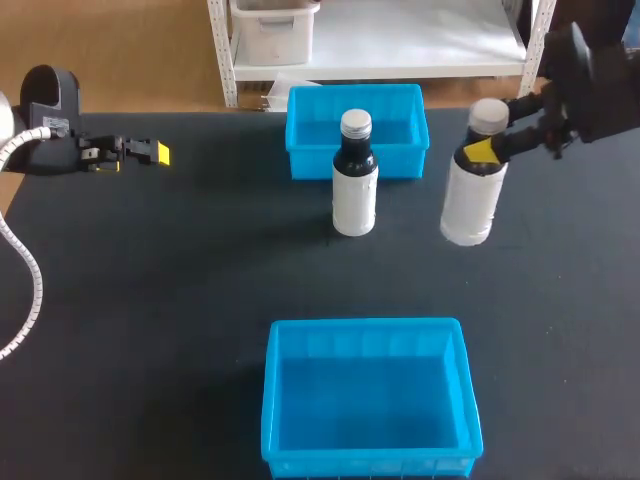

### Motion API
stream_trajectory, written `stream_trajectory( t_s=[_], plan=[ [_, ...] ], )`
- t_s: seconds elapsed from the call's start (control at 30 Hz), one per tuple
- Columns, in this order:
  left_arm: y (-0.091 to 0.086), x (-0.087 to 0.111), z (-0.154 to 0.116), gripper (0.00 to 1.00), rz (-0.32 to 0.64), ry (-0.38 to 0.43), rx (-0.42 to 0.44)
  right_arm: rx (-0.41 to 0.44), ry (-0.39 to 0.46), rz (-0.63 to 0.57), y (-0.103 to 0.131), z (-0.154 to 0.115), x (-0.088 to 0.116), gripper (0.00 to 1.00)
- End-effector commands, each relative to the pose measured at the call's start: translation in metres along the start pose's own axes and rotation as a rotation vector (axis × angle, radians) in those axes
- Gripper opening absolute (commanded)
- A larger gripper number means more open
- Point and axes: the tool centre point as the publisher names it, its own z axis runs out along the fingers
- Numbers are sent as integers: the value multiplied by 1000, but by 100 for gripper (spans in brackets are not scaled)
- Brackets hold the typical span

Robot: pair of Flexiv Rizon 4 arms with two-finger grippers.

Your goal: Pick up the bottle, and place it in the far bin if it is heavy, or in the near bin if it is light.

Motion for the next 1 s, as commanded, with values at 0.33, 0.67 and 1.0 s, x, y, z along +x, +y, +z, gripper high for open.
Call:
stream_trajectory(
  t_s=[0.33, 0.67, 1.0],
  plan=[
    [0, 0, 0, 100, 0, 0, 0, 24, 1, 15, 0, -18, 2, 0],
    [0, 0, 0, 100, 0, 0, 0, 15, -6, 3, 1, -23, -9, 0],
    [0, 0, 0, 100, 0, 0, 0, -4, -16, -15, 9, -22, -30, 0]
  ],
)
